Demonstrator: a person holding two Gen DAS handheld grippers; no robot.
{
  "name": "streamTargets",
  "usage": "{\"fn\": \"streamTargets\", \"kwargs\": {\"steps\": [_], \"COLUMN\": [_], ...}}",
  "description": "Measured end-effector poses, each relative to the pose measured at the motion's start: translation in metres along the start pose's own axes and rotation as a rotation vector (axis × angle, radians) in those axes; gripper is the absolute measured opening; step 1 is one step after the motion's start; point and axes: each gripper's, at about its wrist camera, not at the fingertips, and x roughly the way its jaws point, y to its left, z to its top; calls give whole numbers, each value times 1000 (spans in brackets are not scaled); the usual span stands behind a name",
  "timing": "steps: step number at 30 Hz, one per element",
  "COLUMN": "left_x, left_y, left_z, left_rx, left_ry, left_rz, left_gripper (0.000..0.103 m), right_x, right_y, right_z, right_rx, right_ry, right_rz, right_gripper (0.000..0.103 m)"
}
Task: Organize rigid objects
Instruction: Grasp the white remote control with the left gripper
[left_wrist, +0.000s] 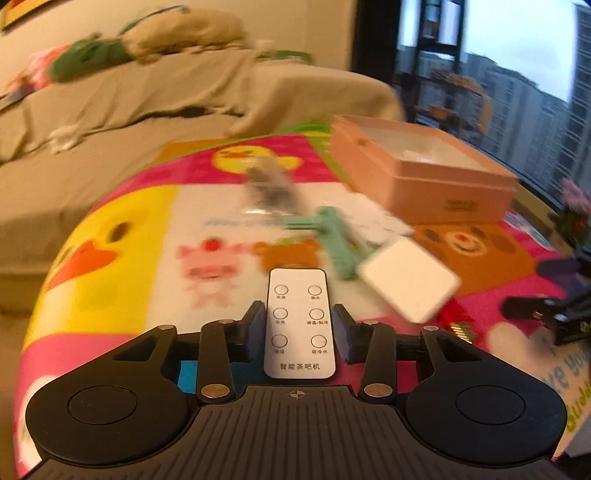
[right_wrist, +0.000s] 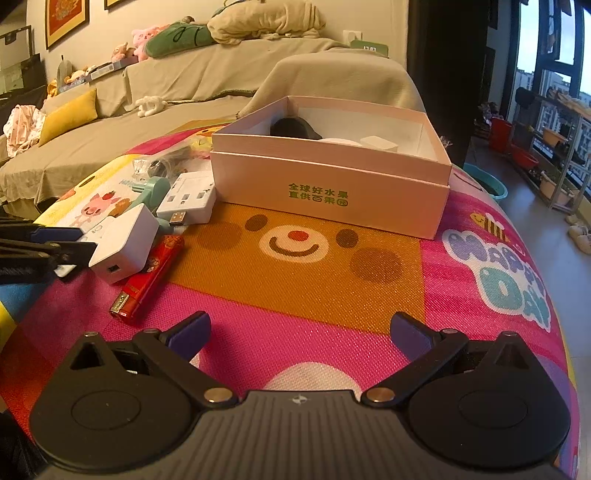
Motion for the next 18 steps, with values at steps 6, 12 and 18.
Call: {"fn": "streamTargets", "kwargs": {"steps": [6, 12, 18], "left_x": [-2, -3, -4], "left_y": [1, 11, 2], "left_z": [-6, -8, -11], "left_rx": [27, -29, 20], "left_ry": [-24, -40, -55], "left_rz": [17, -19, 18], "left_gripper": [44, 44, 44], "right_x": [-11, -18, -4], "right_y": [20, 85, 110], "right_z": [5, 13, 16], "right_rx": [-15, -260, -408], "right_ry": [-46, -148, -148], "right_rz": [100, 159, 92], "right_gripper": [101, 80, 70]}}
